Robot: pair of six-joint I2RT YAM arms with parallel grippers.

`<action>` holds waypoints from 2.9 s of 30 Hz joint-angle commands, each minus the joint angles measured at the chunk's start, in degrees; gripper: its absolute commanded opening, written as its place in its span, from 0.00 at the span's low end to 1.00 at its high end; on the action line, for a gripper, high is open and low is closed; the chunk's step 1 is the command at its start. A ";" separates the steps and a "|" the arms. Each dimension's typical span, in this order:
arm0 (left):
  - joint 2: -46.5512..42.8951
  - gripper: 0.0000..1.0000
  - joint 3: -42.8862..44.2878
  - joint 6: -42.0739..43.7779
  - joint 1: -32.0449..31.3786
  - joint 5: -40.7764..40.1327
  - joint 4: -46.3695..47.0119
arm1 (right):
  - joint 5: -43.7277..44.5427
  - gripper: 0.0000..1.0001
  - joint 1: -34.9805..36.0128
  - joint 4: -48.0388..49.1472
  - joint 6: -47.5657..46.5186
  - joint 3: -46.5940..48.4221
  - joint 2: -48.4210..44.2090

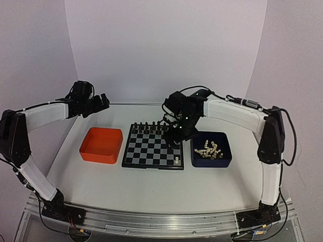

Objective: Set up the chess pieces on the board
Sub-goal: Place the chess piece on the chessboard, then pick up the chess piece from the storage box.

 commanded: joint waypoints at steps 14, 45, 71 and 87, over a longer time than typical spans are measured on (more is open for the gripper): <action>-5.03 1.00 0.24 0.43 0.07 -0.74 2.01 | -0.55 0.90 -15.16 3.28 3.62 -8.89 -16.60; -1.01 1.00 1.37 0.41 0.06 2.09 5.73 | -5.07 0.55 -29.56 6.07 -2.19 -16.78 -4.29; 0.95 1.00 2.54 0.32 0.08 1.65 5.43 | -2.59 0.32 -29.60 7.05 -4.70 -18.06 0.17; 1.32 1.00 2.92 -0.13 0.06 1.35 5.25 | -1.56 0.10 -29.61 7.51 -5.61 -18.27 1.85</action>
